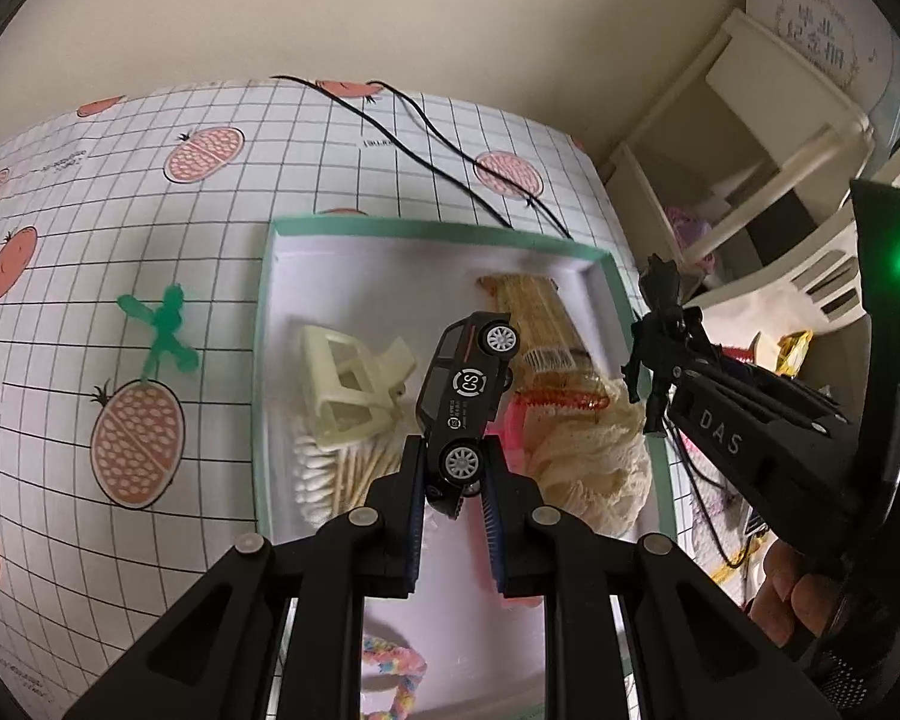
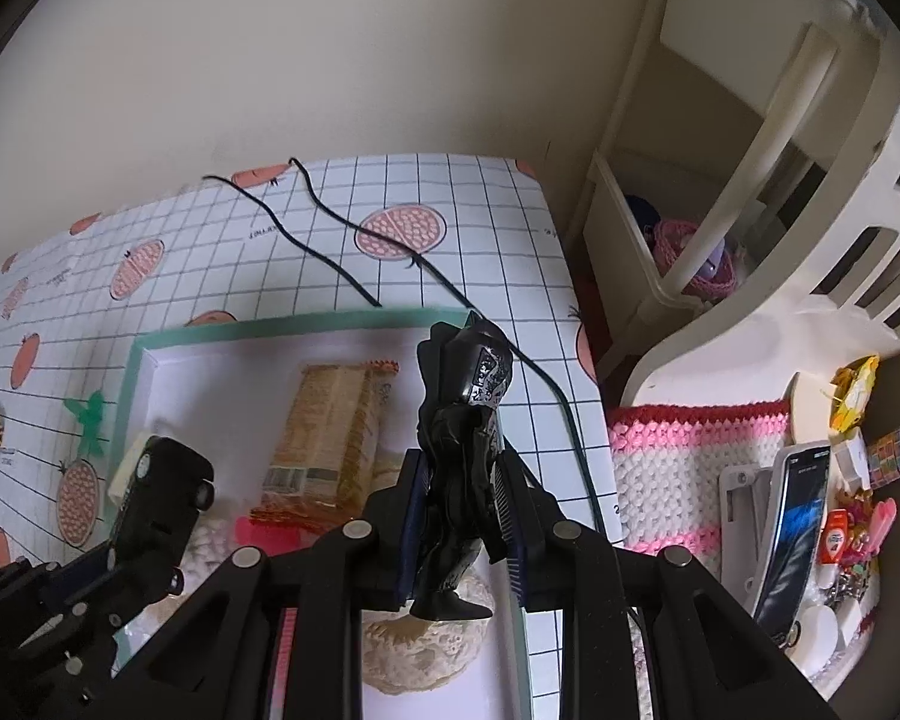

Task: Organize objects
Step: 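Lower the car and figure into the tray and open both tools, then withdraw both tools from the tray back over the table, then close right tool on the green stick figure while left tool grasps the block cluster, then lift the green figure and block cluster with both tools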

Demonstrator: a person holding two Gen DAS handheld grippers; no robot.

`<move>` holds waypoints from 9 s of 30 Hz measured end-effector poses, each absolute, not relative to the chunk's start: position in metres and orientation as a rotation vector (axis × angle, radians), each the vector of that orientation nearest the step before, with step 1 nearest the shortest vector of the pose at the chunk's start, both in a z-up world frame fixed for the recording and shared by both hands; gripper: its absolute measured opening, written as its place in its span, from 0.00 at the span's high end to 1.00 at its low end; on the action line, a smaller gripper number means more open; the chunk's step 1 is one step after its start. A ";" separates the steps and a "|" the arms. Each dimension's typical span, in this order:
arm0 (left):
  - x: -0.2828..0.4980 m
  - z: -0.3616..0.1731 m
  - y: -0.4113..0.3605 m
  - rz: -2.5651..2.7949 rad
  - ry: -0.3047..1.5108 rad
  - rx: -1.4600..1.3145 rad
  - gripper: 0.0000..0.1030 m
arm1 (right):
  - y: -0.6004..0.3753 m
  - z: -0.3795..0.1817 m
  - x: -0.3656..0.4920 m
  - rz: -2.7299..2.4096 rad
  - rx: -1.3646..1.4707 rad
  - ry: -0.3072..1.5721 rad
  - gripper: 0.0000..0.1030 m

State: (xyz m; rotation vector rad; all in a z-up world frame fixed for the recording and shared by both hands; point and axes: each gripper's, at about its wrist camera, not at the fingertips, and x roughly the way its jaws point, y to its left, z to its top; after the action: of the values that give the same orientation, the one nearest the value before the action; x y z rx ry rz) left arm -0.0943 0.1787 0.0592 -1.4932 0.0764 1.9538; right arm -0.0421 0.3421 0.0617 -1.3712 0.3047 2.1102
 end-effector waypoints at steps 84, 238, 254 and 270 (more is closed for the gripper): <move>-0.156 0.102 0.092 2.316 -0.107 -1.383 0.04 | 0.299 0.088 -0.067 2.249 -1.343 0.202 0.00; -0.253 0.052 -0.078 2.423 -0.244 -1.534 0.61 | 0.161 0.015 -0.196 2.550 -1.455 0.355 0.67; -0.253 0.049 -0.079 2.417 -0.250 -1.547 0.61 | 0.133 -0.006 -0.207 2.547 -1.546 0.318 0.68; -0.249 0.058 -0.070 2.415 -0.259 -1.532 0.61 | 0.138 0.006 -0.196 2.521 -1.538 0.234 0.80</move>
State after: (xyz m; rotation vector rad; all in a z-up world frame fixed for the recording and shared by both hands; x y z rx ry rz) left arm -0.2491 -0.0701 0.0584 -1.5322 -0.2595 2.4148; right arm -0.1963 0.1377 0.0057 -1.5377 0.2340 2.5209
